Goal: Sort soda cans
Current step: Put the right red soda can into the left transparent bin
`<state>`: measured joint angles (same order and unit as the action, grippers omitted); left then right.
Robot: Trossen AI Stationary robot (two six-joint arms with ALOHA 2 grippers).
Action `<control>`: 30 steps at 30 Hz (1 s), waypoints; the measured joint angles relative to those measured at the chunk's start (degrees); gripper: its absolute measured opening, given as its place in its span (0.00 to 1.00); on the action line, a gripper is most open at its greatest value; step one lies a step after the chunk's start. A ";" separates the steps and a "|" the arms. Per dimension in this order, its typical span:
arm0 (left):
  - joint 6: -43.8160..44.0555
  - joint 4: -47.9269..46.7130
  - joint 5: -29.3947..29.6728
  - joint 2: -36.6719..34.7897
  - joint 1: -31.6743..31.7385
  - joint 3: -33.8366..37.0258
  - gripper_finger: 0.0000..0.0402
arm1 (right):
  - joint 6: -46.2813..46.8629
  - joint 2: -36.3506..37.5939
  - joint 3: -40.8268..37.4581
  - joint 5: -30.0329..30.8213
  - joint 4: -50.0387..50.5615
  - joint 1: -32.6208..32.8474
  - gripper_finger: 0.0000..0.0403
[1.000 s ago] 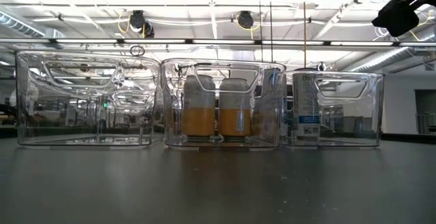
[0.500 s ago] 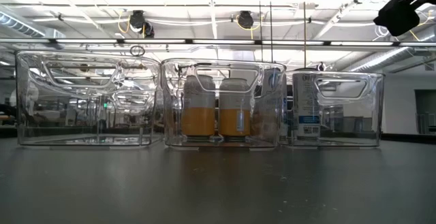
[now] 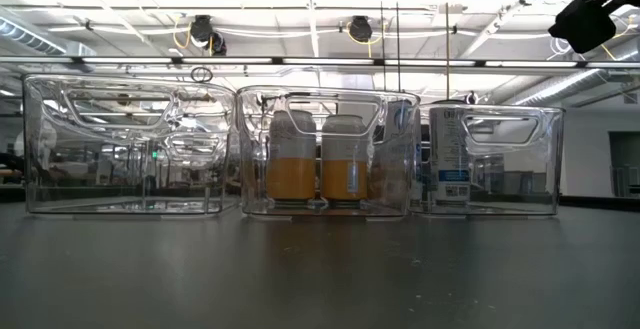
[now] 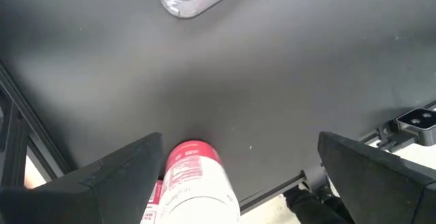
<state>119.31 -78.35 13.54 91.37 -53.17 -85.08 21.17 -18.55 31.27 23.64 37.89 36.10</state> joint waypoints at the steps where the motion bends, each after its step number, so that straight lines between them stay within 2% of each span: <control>1: 0.00 0.00 -0.01 0.00 0.00 0.00 1.00 | 0.00 0.00 0.00 0.02 0.00 0.02 0.97; 30: 0.22 1.37 0.15 0.13 0.33 0.92 1.00 | 0.01 0.00 0.00 0.02 0.03 0.00 0.97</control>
<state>119.52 -76.97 13.69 91.50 -52.84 -84.16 21.18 -18.55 31.27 23.66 37.92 36.10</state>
